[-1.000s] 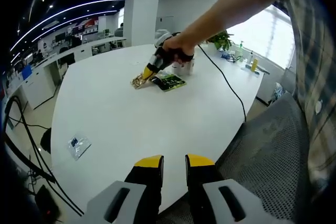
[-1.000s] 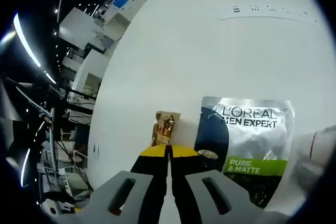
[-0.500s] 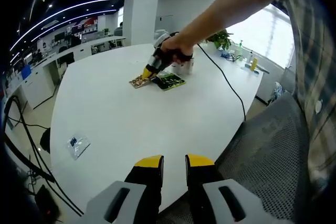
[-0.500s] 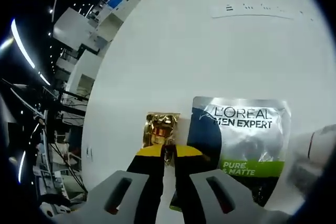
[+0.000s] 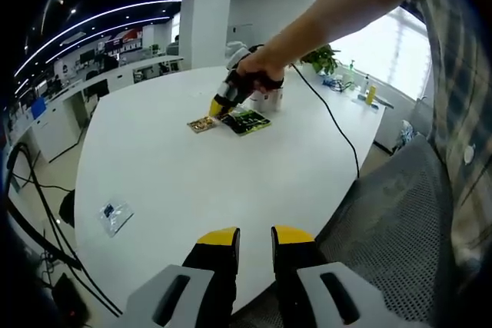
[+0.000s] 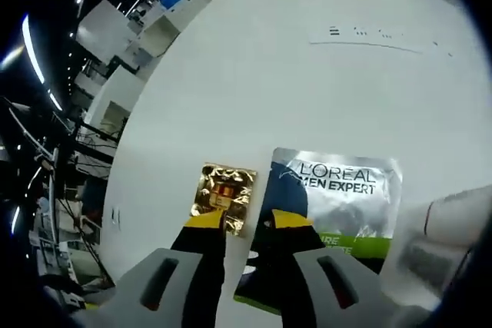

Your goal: Arrange the skincare products in the storage area until every visible bottle or jar stands upright without overlapping.

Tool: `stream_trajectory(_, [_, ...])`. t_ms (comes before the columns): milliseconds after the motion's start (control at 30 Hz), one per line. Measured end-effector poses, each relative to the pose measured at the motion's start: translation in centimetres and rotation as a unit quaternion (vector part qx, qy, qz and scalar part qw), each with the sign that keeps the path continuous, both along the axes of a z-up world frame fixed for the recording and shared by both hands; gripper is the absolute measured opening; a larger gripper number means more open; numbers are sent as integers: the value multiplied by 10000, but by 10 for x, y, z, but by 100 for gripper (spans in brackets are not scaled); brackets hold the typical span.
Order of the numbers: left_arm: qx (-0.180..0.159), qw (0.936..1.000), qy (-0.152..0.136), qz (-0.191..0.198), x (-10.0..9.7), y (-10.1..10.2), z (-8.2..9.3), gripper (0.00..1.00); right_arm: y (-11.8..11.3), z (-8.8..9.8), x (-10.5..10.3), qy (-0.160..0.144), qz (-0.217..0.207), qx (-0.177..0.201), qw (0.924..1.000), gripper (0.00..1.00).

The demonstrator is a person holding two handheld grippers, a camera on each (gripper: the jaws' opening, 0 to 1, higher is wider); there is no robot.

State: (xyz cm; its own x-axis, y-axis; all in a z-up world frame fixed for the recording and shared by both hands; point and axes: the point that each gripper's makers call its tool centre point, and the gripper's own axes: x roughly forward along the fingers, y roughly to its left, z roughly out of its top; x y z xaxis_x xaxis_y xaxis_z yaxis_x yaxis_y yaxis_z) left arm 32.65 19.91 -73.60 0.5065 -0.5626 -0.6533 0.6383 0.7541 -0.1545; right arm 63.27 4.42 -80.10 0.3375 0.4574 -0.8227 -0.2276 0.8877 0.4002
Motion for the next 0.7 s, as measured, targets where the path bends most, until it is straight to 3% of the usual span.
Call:
stream_trajectory(300, [-25, 9999, -122, -28, 1, -1, 4, 17, -9, 24, -15, -499, 186, -319, 9981, 29])
stream_trajectory(500, [-27, 9998, -198, -70, 0, -2, 6, 17, -6, 42, -46, -824, 228, -218, 9961, 34])
stream_trajectory(700, [-8, 9995, -268, -157, -2, -4, 7, 17, -2, 58, -95, -1106, -32, 178, 9937, 38])
